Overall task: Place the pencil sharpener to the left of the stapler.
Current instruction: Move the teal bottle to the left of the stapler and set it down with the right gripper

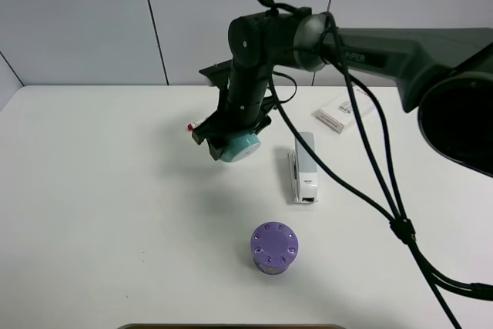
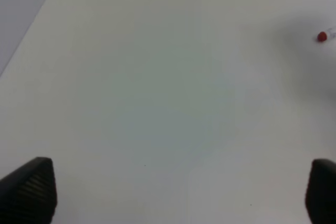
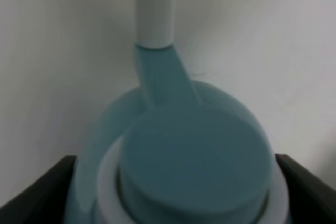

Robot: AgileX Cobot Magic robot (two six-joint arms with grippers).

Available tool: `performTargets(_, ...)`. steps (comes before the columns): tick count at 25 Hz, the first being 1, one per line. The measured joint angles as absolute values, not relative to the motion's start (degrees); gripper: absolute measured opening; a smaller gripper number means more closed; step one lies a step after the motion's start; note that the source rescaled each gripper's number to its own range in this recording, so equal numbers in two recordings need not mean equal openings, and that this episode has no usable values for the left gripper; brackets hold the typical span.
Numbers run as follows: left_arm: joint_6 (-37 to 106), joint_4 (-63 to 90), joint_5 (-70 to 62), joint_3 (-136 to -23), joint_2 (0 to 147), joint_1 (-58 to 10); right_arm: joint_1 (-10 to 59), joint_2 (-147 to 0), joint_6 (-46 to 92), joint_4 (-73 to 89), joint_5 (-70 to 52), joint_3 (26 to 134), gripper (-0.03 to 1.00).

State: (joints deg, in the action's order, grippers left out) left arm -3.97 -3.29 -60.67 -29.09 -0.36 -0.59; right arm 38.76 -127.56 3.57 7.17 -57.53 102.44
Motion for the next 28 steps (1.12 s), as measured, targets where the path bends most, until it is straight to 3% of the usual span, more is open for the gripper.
performTargets(28,-3.97,-3.29,-60.67,-29.09,-0.36,-0.59,38.93,-134.86,3.62,5.27,-55.66,102.8,0.0)
